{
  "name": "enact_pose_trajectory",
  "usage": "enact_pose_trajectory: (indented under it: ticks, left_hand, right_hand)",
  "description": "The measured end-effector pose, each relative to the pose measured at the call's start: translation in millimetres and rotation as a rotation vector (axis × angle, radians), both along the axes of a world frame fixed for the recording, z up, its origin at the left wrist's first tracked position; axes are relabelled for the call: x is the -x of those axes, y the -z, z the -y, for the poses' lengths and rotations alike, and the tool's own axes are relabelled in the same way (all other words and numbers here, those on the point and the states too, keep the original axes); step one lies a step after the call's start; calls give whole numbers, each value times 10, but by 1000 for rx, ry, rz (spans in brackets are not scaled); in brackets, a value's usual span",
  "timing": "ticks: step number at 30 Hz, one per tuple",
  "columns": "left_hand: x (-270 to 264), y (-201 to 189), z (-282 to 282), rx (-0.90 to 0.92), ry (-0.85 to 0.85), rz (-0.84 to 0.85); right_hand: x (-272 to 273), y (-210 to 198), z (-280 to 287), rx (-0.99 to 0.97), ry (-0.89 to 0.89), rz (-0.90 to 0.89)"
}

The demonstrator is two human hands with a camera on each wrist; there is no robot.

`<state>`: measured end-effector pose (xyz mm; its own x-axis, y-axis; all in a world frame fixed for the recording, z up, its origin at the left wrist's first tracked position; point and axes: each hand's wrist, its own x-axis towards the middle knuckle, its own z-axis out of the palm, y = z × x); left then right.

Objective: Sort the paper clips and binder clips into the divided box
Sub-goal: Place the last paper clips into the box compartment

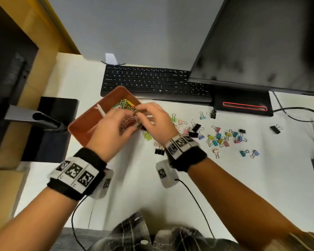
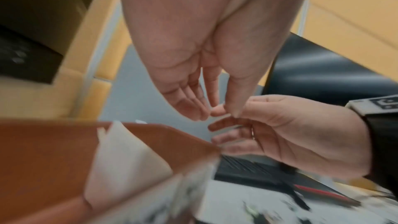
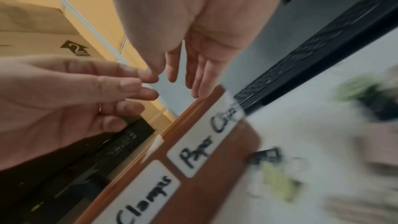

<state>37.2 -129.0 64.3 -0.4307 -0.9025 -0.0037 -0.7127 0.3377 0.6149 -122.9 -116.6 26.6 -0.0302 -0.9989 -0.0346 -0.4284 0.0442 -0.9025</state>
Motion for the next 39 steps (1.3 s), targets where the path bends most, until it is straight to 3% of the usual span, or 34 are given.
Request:
enact_pose_trajectory:
  ticks: [3,6,10,14,21,27,34,39]
  left_hand:
    - [224,248,-266,-128,135,-18]
    - [463,574,-381,-258,154,94]
    - [672,888,-284,-311,79,223]
    - [712,1051,-170,-253,144,283]
    - [581,1171,-326,-277,172,228]
    - [433,1258,-393,-282,119,124]
    - [448,1087,-399,-276,24,34]
    - [421,681,-423,-196,10,-97]
  right_hand:
    - [528,197,-400,-42,144,-285]
    - [995,369,-624,-298,245,-533]
    - [1285,447,-619,-510,108,-636]
    - [1282,514,-587,-565,-9,-638]
    - [1295,508,-665,-490,115,-439]
    - [1369,504,-716,-536,139,-422]
    - [1428,513,-791,-475,120,-405]
    - [1405,344,-802,-372,121,-359]
